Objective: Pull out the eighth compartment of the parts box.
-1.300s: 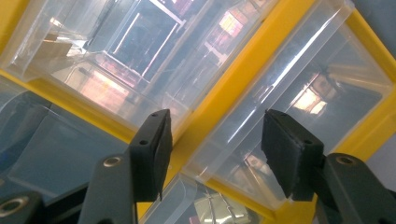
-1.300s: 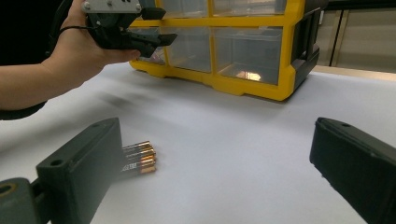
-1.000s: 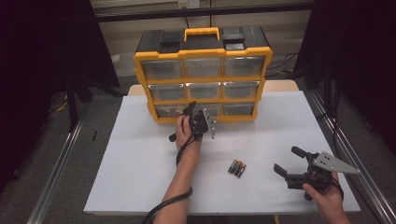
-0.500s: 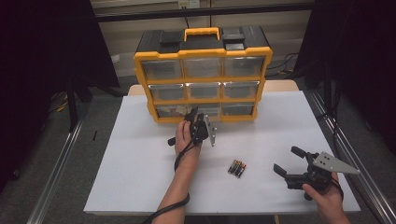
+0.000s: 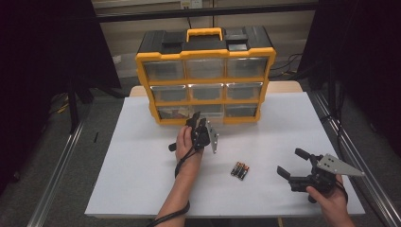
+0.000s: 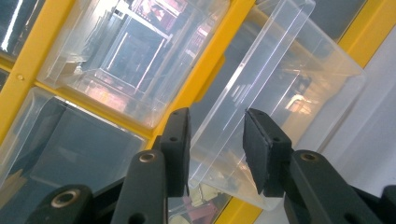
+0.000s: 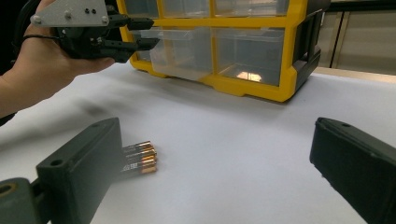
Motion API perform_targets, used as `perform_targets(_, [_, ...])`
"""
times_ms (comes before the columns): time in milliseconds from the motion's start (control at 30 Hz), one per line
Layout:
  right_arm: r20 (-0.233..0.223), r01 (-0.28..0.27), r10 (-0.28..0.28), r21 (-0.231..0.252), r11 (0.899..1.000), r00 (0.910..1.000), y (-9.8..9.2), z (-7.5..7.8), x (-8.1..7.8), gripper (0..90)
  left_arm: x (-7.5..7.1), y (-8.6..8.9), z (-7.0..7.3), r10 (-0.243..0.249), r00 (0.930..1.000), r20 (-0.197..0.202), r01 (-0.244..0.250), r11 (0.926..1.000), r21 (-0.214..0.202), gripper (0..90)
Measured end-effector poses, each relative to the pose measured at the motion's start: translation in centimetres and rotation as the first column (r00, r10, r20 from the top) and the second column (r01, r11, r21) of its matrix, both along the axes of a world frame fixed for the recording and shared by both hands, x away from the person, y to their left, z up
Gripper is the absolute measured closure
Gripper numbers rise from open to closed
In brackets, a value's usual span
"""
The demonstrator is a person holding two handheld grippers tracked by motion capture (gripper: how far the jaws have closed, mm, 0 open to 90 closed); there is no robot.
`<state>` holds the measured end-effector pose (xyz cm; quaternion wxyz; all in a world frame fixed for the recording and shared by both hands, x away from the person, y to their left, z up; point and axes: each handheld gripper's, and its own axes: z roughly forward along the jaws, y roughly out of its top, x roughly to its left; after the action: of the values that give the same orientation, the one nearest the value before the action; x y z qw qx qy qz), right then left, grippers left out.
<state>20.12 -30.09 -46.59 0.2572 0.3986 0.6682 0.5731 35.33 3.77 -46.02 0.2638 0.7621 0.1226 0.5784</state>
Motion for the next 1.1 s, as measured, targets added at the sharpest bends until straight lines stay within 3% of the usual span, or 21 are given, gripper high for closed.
perform_targets(1100, [0.002,0.000,0.000,-0.006,1.000,1.0000,0.1,0.0,0.0,2.1,-1.7,0.4,-0.2,-0.002,1.0000,0.003,0.002,0.9997,-0.023,62.3])
